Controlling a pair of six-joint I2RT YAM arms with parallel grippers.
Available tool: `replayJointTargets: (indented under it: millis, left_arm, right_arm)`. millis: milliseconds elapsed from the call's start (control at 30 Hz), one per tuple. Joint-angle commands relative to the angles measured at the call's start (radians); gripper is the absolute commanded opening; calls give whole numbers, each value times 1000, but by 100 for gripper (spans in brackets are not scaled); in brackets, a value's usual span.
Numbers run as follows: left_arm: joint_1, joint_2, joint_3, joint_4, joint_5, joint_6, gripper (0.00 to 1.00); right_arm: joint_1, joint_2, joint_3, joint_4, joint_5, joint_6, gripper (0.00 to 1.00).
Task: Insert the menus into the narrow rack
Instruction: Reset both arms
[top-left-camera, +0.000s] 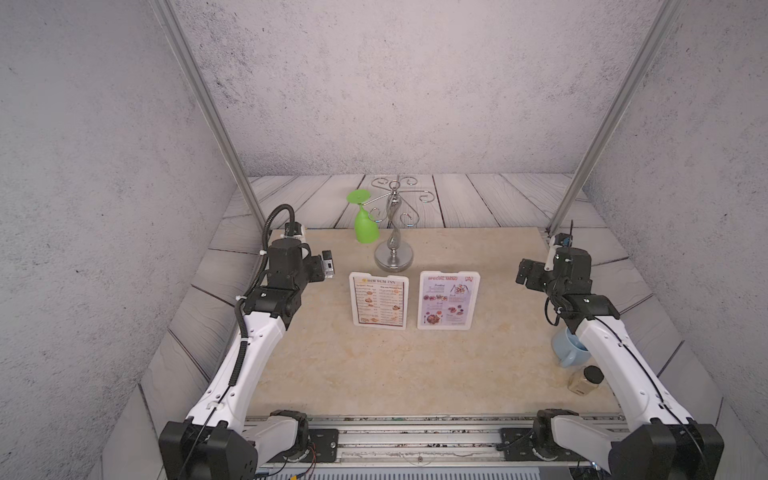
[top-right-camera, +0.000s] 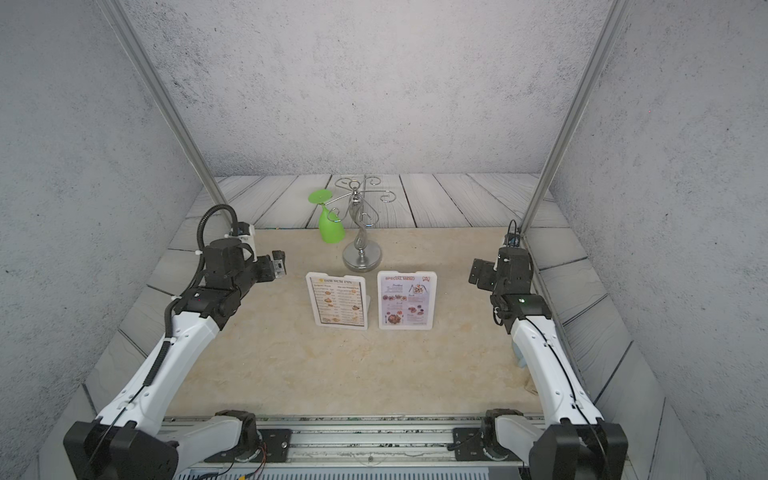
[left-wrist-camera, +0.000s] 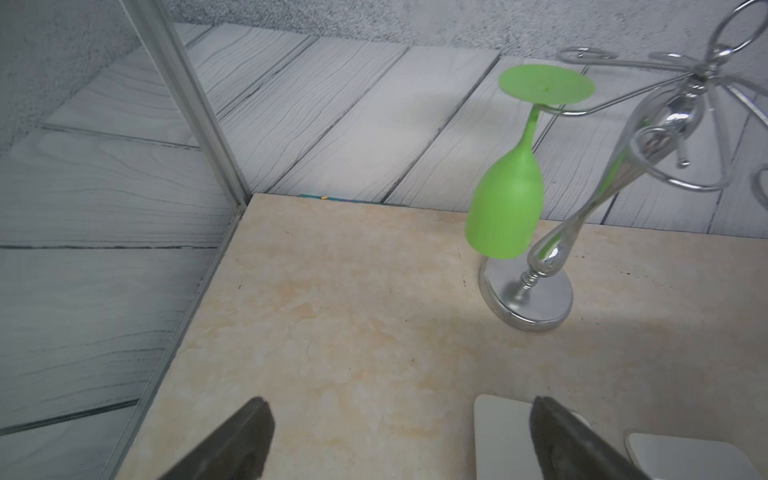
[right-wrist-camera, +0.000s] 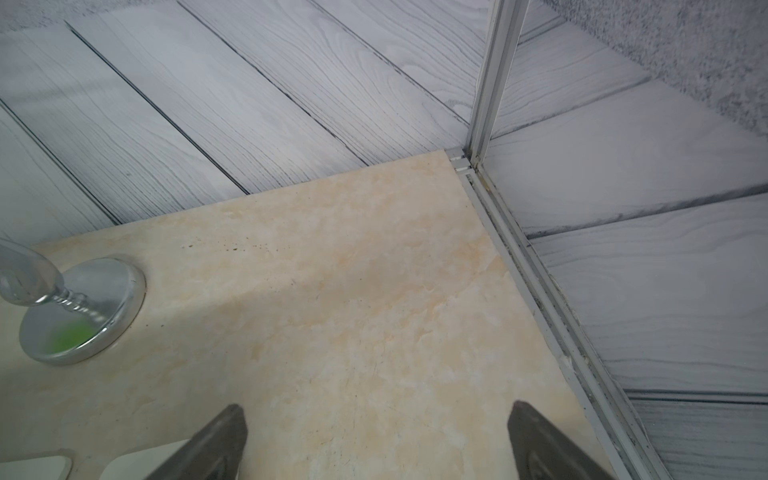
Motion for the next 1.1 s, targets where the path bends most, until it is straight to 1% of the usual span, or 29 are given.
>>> replayJointTargets:
  millis: [0,67,200,267,400,467,600,667,733,833,933,1067]
  left_arm:
    - [39,42,-61,60,-8,-29,100]
    - [64,85,-89,96,-25,-31,100]
    - [127,167,-145,172,-3,-84,100]
    - [138,187,-175,221,6,-98,100]
    - [144,211,-211,282,-3,-74,100]
    - [144,219,-226,297,-21,-49,100]
    - [145,199,-277,343,-61,-12,100]
    - [147,183,-323,411,-57,15,100]
    - [147,167,-380,495,-52,39,100]
    - [146,154,-459,634,-45,83,100]
    - [147,153,-506,701,-55,117,100]
    - [147,190,-604,903,-12,158,100]
  right_arm:
    - [-6,39,-47,80,16,25,99]
    - [-8,48,-81,115,17,24,99]
    - [-7,56,-158,201,63,18,99]
    - [-10,75,-174,219,82,10,99]
    - [-9,124,-214,303,56,-26,99]
    - [-10,130,-268,402,39,-42,99]
    - [-10,140,-382,597,36,-21,99]
    - [-9,171,-401,649,28,-18,99]
    - [-10,202,-384,623,30,-22,99]
    - [-9,232,-395,653,45,-31,99]
    - [-9,247,-452,761,40,-58,99]
    - [-9,225,-486,809,1,-97,99]
